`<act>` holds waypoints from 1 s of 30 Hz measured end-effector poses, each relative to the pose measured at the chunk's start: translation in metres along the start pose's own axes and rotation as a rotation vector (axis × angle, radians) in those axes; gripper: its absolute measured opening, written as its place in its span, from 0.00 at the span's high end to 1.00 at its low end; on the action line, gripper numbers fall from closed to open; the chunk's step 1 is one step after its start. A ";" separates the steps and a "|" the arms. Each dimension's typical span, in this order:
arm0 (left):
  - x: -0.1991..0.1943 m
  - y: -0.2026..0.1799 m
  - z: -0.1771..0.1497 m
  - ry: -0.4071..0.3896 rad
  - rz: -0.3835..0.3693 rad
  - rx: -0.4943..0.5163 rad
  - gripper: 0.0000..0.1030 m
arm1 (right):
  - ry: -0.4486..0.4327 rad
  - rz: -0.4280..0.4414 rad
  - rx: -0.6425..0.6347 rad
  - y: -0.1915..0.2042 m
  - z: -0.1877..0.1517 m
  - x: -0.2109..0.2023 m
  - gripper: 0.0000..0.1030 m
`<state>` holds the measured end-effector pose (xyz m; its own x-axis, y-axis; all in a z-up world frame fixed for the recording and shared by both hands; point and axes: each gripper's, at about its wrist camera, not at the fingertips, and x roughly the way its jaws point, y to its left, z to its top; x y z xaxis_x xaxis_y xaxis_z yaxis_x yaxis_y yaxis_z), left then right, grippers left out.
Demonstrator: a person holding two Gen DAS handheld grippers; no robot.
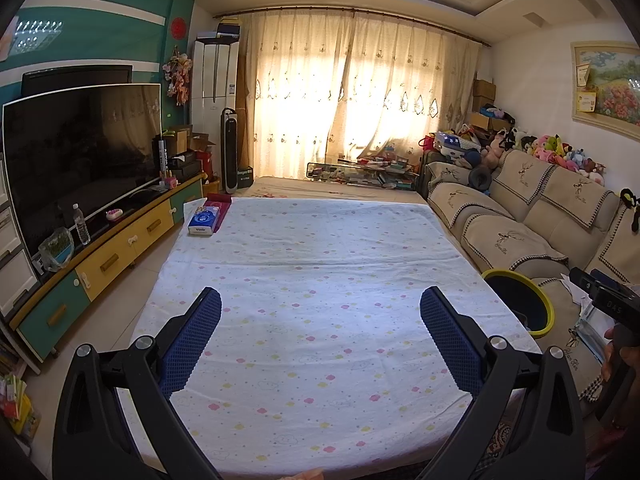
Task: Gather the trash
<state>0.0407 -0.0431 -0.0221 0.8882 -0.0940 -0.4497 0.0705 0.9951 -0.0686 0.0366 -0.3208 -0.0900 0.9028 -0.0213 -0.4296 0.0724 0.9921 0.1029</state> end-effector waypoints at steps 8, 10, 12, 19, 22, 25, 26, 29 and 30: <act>0.003 0.001 0.004 0.000 -0.048 -0.010 0.05 | 0.007 0.002 -0.001 0.001 -0.003 0.004 0.16; 0.003 0.000 0.005 -0.004 -0.050 -0.008 0.05 | 0.008 0.003 -0.001 0.000 -0.002 0.004 0.16; 0.004 -0.002 0.006 -0.007 -0.051 -0.004 0.05 | 0.008 0.003 -0.001 0.000 -0.002 0.004 0.16; 0.010 -0.008 0.006 0.009 -0.059 0.012 0.05 | 0.014 0.002 -0.001 0.001 -0.005 0.006 0.16; 0.012 -0.009 0.006 0.017 -0.064 0.011 0.05 | 0.018 0.003 0.000 0.001 -0.006 0.007 0.16; 0.015 -0.009 0.006 0.024 -0.063 0.007 0.05 | 0.019 0.003 0.001 0.000 -0.005 0.007 0.16; 0.017 -0.008 0.006 0.028 -0.065 0.004 0.05 | 0.019 0.003 0.001 0.000 -0.005 0.007 0.16; 0.019 -0.005 0.004 0.019 -0.062 -0.005 0.05 | 0.024 0.003 0.002 0.000 -0.006 0.008 0.16; 0.019 -0.005 0.003 0.012 -0.058 -0.004 0.05 | 0.026 0.003 0.001 0.000 -0.007 0.009 0.16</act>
<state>0.0591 -0.0502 -0.0275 0.8771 -0.1516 -0.4557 0.1195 0.9879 -0.0986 0.0416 -0.3201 -0.1005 0.8915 -0.0151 -0.4528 0.0704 0.9919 0.1054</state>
